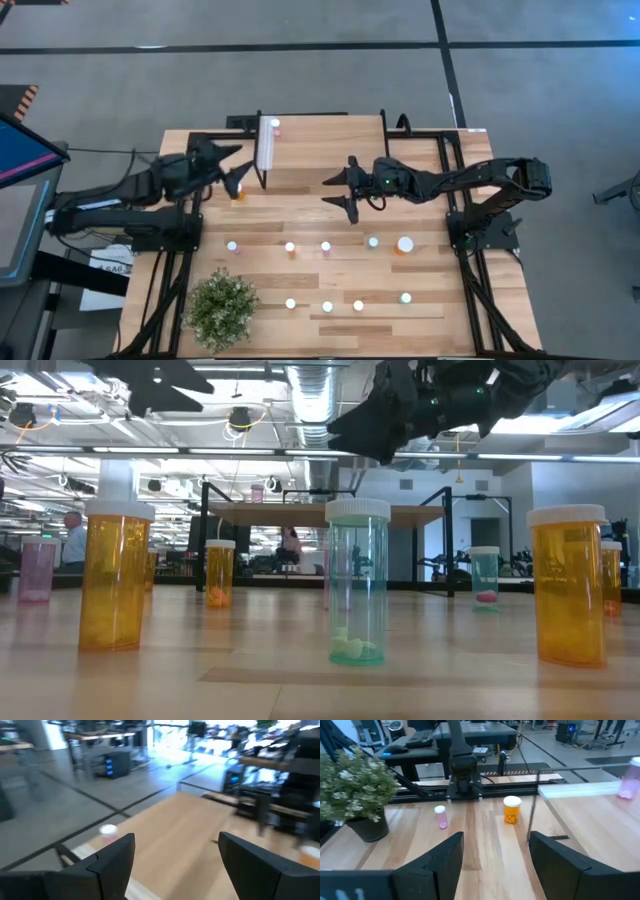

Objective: Pick and place medicine bottles onto shelf by color
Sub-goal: Put the large orange pill bottle on the shelf

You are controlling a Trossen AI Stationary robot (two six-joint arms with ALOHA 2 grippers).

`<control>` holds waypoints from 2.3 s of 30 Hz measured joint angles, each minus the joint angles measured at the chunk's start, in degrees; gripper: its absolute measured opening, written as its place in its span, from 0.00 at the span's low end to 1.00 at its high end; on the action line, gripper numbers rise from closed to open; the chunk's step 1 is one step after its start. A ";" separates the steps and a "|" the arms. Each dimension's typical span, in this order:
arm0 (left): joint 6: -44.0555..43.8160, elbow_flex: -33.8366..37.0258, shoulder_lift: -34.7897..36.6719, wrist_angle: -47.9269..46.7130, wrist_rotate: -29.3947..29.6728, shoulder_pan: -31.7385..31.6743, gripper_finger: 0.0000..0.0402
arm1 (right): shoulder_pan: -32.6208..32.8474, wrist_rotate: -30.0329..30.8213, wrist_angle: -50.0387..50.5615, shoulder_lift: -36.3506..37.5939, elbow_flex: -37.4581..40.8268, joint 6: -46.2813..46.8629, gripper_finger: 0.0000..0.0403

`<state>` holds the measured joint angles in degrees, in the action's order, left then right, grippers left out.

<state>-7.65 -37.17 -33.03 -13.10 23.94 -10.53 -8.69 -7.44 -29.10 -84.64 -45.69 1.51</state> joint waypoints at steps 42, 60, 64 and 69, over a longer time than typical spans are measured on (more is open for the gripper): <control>-26.49 7.59 -18.59 -28.16 3.60 -4.85 0.86 | 3.04 0.00 1.99 0.02 -2.67 -1.96 0.62; -23.46 7.56 -29.92 -22.91 -6.81 -12.75 0.81 | 3.09 0.00 2.02 0.02 -2.67 -1.94 0.62; -22.66 7.56 -30.00 -23.11 -7.21 -13.93 0.76 | 3.09 0.00 2.03 0.02 -2.67 -1.94 0.62; -22.35 7.56 -30.00 -23.67 -7.37 -14.80 0.65 | 3.09 0.00 2.03 0.02 -2.67 -1.94 0.62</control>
<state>-30.00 -29.61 -63.02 -36.77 16.57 -25.33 -5.61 -7.44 -27.08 -84.62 -48.36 -0.43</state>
